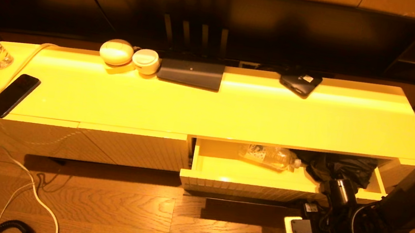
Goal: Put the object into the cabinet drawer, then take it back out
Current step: Open the drawer
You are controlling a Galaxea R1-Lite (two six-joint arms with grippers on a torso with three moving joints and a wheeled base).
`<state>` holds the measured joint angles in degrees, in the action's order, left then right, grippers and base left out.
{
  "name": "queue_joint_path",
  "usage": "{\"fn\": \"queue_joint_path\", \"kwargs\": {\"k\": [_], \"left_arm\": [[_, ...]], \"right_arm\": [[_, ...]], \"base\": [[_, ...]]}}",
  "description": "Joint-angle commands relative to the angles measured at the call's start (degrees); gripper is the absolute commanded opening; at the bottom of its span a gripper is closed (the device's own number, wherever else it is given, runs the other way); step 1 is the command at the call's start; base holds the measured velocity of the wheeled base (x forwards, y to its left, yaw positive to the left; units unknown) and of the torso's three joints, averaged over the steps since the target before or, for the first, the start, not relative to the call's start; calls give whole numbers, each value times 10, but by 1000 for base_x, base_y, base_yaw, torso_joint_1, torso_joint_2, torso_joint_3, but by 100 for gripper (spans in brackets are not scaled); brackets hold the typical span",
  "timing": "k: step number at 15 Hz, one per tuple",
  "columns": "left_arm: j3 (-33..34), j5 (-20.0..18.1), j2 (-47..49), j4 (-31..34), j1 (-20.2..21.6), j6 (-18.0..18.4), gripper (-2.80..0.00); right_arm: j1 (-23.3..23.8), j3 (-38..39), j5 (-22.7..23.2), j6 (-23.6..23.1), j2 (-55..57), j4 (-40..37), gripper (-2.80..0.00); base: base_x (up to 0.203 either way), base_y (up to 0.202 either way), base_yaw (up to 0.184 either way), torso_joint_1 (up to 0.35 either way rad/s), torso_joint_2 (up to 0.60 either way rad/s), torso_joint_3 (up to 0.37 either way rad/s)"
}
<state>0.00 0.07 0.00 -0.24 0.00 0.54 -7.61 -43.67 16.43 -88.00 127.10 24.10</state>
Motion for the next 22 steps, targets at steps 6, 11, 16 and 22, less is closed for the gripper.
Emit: {"fn": "queue_joint_path", "kwargs": {"k": [6, 11, 16, 22], "left_arm": [[1, 0, 0, 0, 0, 0, -280], [1, 0, 0, 0, 0, 0, -280], [2, 0, 0, 0, 0, 0, -280], [1, 0, 0, 0, 0, 0, -280]], "right_arm": [[23, 49, 6, 1, -190, -44, 0], [68, 66, -3, 28, -375, -180, -280], [72, 42, -6, 242, -483, -320, -280], [-43, -106, -26, 613, -468, -492, -280]], "base": [[0, 0, 0, 0, 0, 0], [0, 0, 0, 0, 0, 0], [0, 0, 0, 0, 0, 0], [0, 0, 0, 0, 0, 0]]}}
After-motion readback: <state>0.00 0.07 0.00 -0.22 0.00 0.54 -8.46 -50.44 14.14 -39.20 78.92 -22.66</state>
